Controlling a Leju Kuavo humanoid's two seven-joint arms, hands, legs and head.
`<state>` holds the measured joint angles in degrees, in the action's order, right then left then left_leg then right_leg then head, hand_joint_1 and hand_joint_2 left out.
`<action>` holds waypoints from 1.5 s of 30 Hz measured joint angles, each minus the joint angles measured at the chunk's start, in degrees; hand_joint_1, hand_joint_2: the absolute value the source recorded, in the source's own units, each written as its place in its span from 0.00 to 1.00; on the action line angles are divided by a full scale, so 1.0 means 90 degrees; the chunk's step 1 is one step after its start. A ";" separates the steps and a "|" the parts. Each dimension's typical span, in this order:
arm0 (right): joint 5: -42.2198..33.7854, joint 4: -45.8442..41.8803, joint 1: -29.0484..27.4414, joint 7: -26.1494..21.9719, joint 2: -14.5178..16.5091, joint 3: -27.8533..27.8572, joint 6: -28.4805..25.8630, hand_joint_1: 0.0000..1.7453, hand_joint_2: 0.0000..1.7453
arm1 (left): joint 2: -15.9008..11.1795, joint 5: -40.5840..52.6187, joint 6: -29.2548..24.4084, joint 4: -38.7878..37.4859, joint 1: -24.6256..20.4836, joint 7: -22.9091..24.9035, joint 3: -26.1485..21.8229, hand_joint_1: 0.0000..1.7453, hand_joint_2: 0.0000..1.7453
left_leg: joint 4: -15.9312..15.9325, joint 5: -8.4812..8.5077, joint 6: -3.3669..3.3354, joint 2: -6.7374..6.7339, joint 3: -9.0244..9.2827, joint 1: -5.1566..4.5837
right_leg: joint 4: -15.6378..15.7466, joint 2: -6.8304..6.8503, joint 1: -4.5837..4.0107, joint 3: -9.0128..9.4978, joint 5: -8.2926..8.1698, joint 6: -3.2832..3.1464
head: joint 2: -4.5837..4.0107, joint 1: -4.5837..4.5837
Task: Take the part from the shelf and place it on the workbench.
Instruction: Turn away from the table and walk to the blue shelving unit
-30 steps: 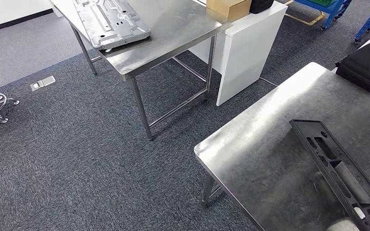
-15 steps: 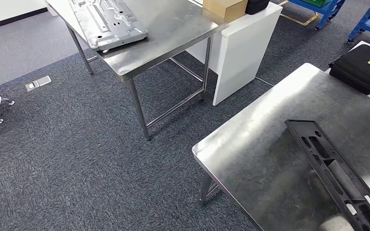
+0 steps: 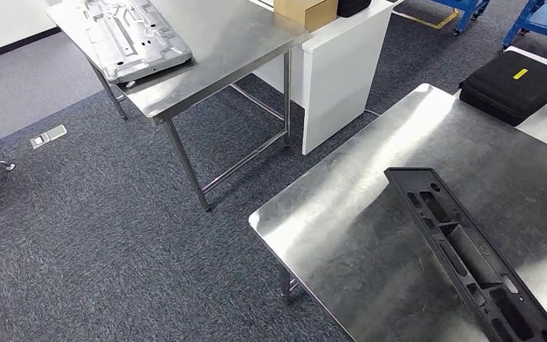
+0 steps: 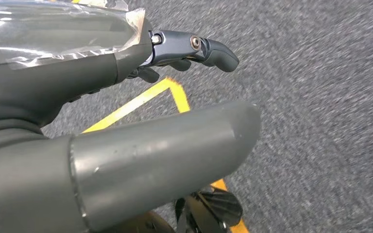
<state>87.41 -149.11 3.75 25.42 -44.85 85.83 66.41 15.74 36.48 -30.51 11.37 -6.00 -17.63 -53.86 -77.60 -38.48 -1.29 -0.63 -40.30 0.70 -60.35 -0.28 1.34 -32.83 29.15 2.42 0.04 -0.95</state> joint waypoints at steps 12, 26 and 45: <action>0.0002 -0.0004 0.0064 0.0067 -0.0085 -0.0002 -0.0020 0.00 0.00 | 0.0030 0.0011 0.0018 0.0009 -0.0005 -0.0071 -0.0015 0.00 0.00 | 0.2688 0.1397 -0.0793 -0.0030 0.1236 -0.0357 | -0.0506 -0.0031 -0.0151 -0.0299 0.0225 0.0004 | 0.0000 0.0056; 0.0002 -0.0001 -0.0060 0.0144 0.0111 -0.0002 -0.0330 0.00 0.00 | 0.0016 0.0089 0.0064 0.0015 -0.0003 -0.0096 -0.0015 0.00 0.00 | 0.1784 0.0832 0.0060 -0.0026 0.0850 0.0041 | 0.0141 0.0028 0.0393 0.0179 0.0029 0.0236 | 0.0000 0.0004; 0.0005 -0.0010 -0.0312 0.0104 0.0918 0.0000 -0.1845 0.00 0.00 | 0.0058 0.0178 0.0084 0.0000 -0.0022 -0.0304 -0.0013 0.00 0.00 | 0.2566 0.1281 -0.0620 -0.0024 0.1218 -0.0271 | -0.1237 0.0027 0.0036 -0.0591 0.0566 0.0116 | 0.0000 0.0030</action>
<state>87.45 -149.20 0.94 26.36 -36.59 85.83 49.81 16.26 38.09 -29.76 11.37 -6.20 -20.37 -53.97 -54.50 -26.95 -6.86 -0.84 -29.35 -1.74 -71.48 -0.04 1.67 -38.16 34.25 3.47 0.04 -0.69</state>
